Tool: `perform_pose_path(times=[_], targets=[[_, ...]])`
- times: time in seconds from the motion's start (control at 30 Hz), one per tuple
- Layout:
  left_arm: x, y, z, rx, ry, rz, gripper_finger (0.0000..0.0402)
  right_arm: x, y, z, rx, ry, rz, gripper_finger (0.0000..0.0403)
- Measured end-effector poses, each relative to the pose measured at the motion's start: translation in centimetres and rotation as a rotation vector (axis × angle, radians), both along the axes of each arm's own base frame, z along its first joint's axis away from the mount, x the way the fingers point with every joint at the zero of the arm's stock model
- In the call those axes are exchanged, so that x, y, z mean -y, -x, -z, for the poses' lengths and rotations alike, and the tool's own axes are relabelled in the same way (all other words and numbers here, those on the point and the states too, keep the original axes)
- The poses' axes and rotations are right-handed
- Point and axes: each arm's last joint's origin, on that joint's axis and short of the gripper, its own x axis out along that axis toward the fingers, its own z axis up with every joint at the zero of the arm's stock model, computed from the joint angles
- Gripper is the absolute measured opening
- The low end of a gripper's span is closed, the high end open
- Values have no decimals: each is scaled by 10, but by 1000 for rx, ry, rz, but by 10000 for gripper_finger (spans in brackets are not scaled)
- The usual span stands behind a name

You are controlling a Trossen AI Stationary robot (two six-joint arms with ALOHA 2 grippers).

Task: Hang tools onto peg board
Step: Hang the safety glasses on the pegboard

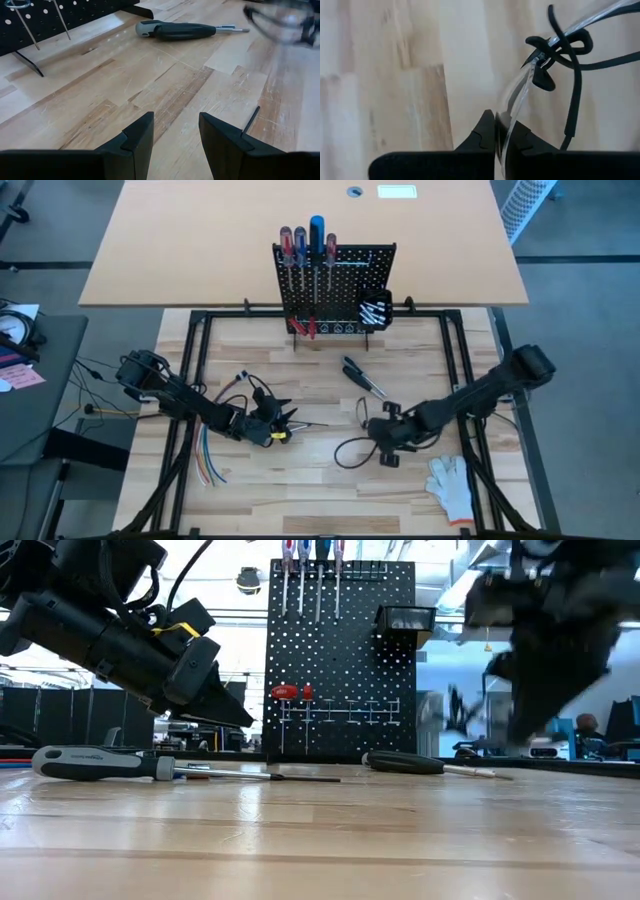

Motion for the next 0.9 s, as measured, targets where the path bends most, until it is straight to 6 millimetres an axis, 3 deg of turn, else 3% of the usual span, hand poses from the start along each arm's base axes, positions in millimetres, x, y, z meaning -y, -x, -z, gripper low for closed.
perform_pose_path(times=[0.23,0.43,0.57,0.7,0.8,0.9], targets=[[0,0,0,-1,-1,0,150,-7,-27,22,-79,48,-47,17],[0,0,0,0,0,1,150,-6,-41,30,-105,78,-77,75],[0,0,0,-1,0,1,150,0,-41,20,-91,92,-106,133],[0,0,0,-7,-1,3,150,0,-31,-4,-55,81,-111,179],[0,0,1,-7,-1,3,150,-2,-21,-14,-46,72,-115,198],[0,0,1,-10,-1,5,150,-5,-15,-10,-28,65,-128,203]])
